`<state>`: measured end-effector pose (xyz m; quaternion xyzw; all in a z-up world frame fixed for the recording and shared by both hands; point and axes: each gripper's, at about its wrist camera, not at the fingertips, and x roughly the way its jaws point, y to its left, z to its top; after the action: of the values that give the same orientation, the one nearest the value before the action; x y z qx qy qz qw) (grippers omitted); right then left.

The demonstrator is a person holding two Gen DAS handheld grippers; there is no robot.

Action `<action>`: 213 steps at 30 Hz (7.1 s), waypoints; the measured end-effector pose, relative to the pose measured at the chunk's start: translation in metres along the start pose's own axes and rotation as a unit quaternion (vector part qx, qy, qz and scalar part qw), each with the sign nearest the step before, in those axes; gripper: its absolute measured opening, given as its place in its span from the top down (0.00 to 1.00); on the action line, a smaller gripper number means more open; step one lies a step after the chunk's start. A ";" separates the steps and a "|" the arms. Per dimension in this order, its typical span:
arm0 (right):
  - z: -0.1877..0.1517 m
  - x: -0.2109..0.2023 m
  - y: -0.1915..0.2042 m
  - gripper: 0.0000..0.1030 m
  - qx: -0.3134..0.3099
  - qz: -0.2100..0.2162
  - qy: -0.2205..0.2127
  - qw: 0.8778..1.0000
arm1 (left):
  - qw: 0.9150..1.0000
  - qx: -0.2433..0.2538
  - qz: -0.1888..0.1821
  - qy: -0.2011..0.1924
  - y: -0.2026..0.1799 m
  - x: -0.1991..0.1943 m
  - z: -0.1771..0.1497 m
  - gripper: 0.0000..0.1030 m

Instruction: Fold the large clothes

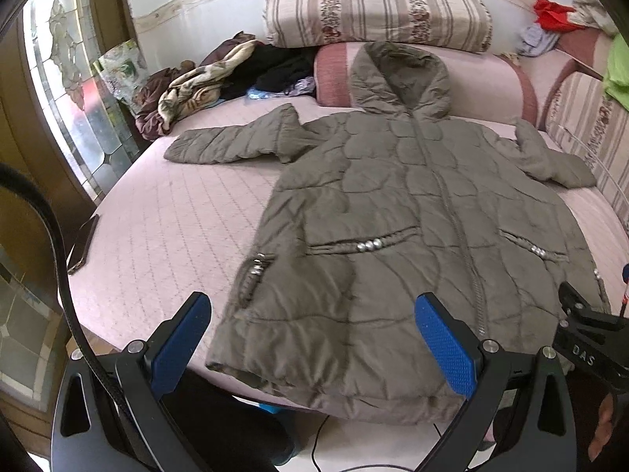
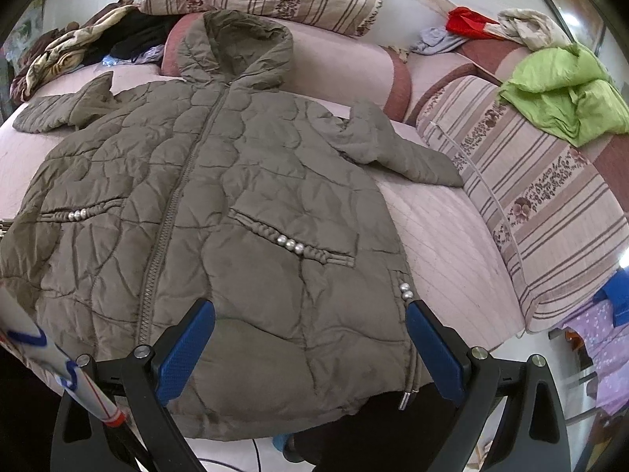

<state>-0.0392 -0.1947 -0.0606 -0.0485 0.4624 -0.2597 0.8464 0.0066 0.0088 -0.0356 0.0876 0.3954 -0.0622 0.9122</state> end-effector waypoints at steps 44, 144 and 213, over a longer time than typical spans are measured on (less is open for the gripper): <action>0.061 -0.001 0.086 0.04 -0.088 0.037 -0.028 0.995 | 0.990 -0.115 0.065 0.048 0.127 0.087 0.034 0.00; 0.111 0.115 -0.016 0.24 0.131 0.239 0.055 0.961 | 1.000 0.009 0.004 0.024 -0.020 0.154 0.125 0.40; 0.253 0.291 -0.013 0.71 0.179 0.067 0.105 0.976 | 0.993 -0.075 -0.005 0.094 0.067 0.227 0.102 0.39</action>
<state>0.2872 -0.3866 -0.1332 0.1619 0.4974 -0.2849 0.8033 0.2457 0.0434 -0.1264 0.0230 0.4830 -0.0283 0.8749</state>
